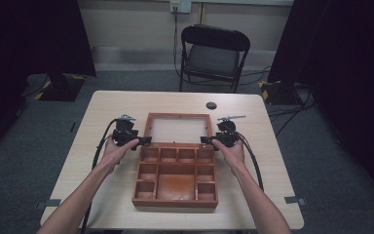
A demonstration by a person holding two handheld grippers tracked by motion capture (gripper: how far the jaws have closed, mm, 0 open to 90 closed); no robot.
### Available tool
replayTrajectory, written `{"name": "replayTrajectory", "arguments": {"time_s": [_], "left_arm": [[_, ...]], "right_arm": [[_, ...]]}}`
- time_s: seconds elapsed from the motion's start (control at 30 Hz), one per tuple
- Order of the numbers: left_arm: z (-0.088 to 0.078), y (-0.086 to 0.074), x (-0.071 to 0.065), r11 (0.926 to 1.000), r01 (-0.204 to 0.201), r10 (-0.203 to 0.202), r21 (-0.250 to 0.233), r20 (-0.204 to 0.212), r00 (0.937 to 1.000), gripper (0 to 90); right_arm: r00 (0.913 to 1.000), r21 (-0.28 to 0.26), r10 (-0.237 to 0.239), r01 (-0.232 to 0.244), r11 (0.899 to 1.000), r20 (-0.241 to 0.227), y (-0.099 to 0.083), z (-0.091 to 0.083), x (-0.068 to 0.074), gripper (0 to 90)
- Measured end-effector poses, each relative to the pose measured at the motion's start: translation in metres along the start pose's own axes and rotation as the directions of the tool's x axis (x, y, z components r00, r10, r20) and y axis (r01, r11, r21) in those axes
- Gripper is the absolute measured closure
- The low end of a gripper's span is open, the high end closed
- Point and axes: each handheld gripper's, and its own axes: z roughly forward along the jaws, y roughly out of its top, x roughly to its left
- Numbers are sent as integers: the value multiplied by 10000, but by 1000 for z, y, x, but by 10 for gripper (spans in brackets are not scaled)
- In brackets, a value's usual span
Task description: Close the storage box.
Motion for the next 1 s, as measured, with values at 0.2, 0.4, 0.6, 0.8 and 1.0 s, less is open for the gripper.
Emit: {"name": "replayTrajectory", "arguments": {"time_s": [0.2, 0.4, 0.6, 0.8, 1.0], "left_arm": [[6, 1, 2, 9988, 481, -482, 112, 63, 9988, 220], [11, 3, -6, 9989, 453, -454, 85, 66, 9989, 205], [16, 5, -8, 9985, 528, -530, 159, 139, 9985, 182], [19, 3, -3, 9958, 893, -900, 209, 353, 9953, 153], [19, 2, -2, 9948, 991, -1001, 228, 461, 9939, 152]], "right_arm": [[9999, 111, 163, -162, 9998, -54, -1, 7, 3, 139], [9967, 120, 621, -616, 9980, -517, -1, 15, 2, 120], [9911, 217, 1116, -1103, 9937, -730, -1, 21, 2, 97], [9810, 326, 1550, -1522, 9878, -1163, -3, 25, -2, 97], [9794, 490, 1609, -1560, 9865, -1223, -2, 26, 3, 98]]}}
